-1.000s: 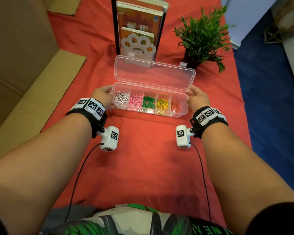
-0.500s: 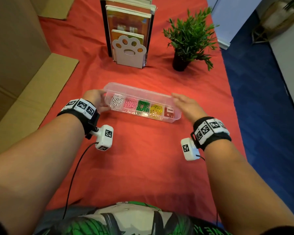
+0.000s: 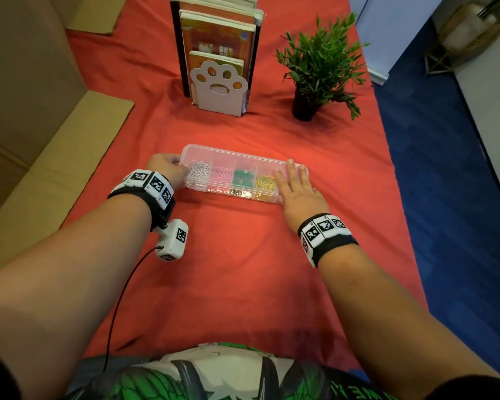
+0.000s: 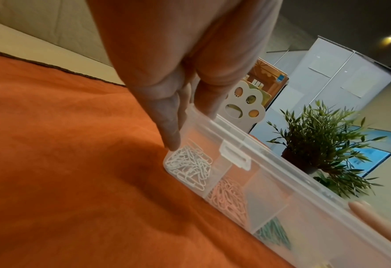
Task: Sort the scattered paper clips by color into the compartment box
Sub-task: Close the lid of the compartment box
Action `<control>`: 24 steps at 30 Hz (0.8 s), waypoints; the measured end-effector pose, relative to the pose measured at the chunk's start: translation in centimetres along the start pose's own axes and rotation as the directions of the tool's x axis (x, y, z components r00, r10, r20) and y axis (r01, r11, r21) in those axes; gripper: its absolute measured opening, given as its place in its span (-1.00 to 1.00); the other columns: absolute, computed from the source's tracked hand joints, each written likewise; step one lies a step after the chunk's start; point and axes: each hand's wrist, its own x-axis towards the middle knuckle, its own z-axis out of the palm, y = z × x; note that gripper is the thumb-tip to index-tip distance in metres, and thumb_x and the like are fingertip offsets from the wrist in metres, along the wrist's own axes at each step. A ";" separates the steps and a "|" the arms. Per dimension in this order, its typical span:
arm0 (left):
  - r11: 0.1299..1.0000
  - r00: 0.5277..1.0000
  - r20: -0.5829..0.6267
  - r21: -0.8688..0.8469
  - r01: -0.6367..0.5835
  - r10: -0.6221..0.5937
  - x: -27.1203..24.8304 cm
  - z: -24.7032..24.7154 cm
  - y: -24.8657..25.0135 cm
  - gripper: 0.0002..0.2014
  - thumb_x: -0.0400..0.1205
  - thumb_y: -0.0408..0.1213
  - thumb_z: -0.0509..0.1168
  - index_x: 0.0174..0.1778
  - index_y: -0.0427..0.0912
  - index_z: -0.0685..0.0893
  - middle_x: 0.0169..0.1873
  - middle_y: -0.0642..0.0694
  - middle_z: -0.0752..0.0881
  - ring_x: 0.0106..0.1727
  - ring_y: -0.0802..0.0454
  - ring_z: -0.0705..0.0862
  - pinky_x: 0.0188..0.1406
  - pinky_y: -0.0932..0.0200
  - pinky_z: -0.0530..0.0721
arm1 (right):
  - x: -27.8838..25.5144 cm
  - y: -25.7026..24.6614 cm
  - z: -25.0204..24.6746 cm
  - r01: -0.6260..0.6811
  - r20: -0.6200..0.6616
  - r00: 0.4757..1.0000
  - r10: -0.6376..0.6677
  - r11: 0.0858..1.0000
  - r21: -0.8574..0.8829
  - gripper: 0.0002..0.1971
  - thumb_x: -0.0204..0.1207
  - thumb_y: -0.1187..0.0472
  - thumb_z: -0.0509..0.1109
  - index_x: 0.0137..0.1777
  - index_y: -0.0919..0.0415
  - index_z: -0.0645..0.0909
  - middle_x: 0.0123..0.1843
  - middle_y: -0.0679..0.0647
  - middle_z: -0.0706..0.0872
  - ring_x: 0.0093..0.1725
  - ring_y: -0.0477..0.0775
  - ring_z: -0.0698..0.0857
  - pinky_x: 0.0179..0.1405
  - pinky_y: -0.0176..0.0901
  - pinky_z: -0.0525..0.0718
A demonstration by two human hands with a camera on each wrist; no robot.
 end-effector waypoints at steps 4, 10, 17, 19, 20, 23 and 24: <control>0.993 0.999 -0.006 0.105 -0.051 0.052 -0.1 -0.1 0.1 -0.72 0.51 -0.24 0.33 0.13 -0.17 0.72 -0.12 -0.20 0.78 -0.08 -0.20 0.78 0.07 -0.12 0.75 | 0.2 -1.2 -0.4 -0.047 0.024 0.998 0.050 0.991 -0.129 -0.38 0.70 0.04 -0.03 0.65 -0.03 -0.26 0.70 0.07 -0.33 0.69 0.22 -0.19 0.59 0.44 -0.08; 0.974 0.997 0.004 0.215 -0.077 0.078 -0.1 -0.5 0.5 -0.75 0.52 -0.23 0.31 0.10 -0.16 0.72 -0.13 -0.15 0.77 -0.08 -0.19 0.77 0.06 -0.03 0.74 | 1.6 -9.3 -1.6 0.127 -0.006 0.992 -0.128 0.987 -0.100 -0.29 0.66 -0.11 -0.02 0.65 0.17 -0.26 0.70 0.12 -0.32 0.69 0.16 -0.24 0.59 0.43 -0.19; 0.944 0.994 0.021 0.314 -0.105 0.104 0.2 -0.7 0.7 -0.79 0.55 -0.24 0.31 0.05 -0.21 0.70 -0.06 -0.21 0.78 -0.17 -0.09 0.66 -0.11 0.16 0.58 | 4.0 -14.9 -0.2 0.094 -0.032 0.994 -0.103 0.972 -0.215 -0.35 0.68 0.02 -0.07 0.65 0.27 -0.24 0.70 0.22 -0.23 0.69 0.21 -0.19 0.54 0.50 -0.21; 0.945 0.994 0.026 0.308 -0.107 0.104 0.4 -0.7 0.6 -0.79 0.55 -0.22 0.32 0.03 -0.20 0.70 -0.07 -0.21 0.78 -0.18 -0.08 0.66 -0.12 0.17 0.57 | 4.0 -15.0 0.3 0.065 -0.056 0.995 -0.078 0.976 -0.209 -0.37 0.66 0.13 -0.09 0.64 0.30 -0.23 0.70 0.24 -0.20 0.69 0.22 -0.15 0.55 0.52 -0.18; 0.944 0.993 0.024 0.309 -0.113 0.112 0.5 -0.7 0.4 -0.80 0.54 -0.21 0.32 0.02 -0.20 0.70 -0.08 -0.21 0.79 -0.19 -0.08 0.66 -0.13 0.18 0.57 | 3.9 -15.1 0.4 0.066 -0.075 0.994 -0.082 0.979 -0.194 -0.38 0.65 0.17 -0.10 0.64 0.30 -0.22 0.70 0.25 -0.19 0.70 0.22 -0.13 0.55 0.52 -0.16; 0.939 0.993 0.023 0.324 -0.115 0.114 0.5 -0.7 0.4 -0.80 0.54 -0.21 0.33 -0.01 -0.21 0.71 -0.10 -0.23 0.79 -0.20 -0.09 0.65 -0.15 0.18 0.55 | 3.7 -15.1 0.5 0.065 -0.083 0.993 -0.084 0.976 -0.207 -0.40 0.63 0.22 -0.15 0.64 0.32 -0.21 0.70 0.27 -0.18 0.69 0.24 -0.09 0.53 0.54 -0.11; 0.938 0.992 0.018 0.325 -0.121 0.122 0.5 -0.7 0.5 -0.80 0.53 -0.21 0.33 -0.02 -0.22 0.71 -0.10 -0.24 0.79 -0.19 -0.11 0.66 -0.15 0.17 0.56 | 3.8 -15.2 0.5 0.065 -0.083 0.993 -0.083 0.976 -0.206 -0.40 0.62 0.22 -0.15 0.64 0.32 -0.21 0.70 0.27 -0.18 0.69 0.24 -0.09 0.53 0.55 -0.11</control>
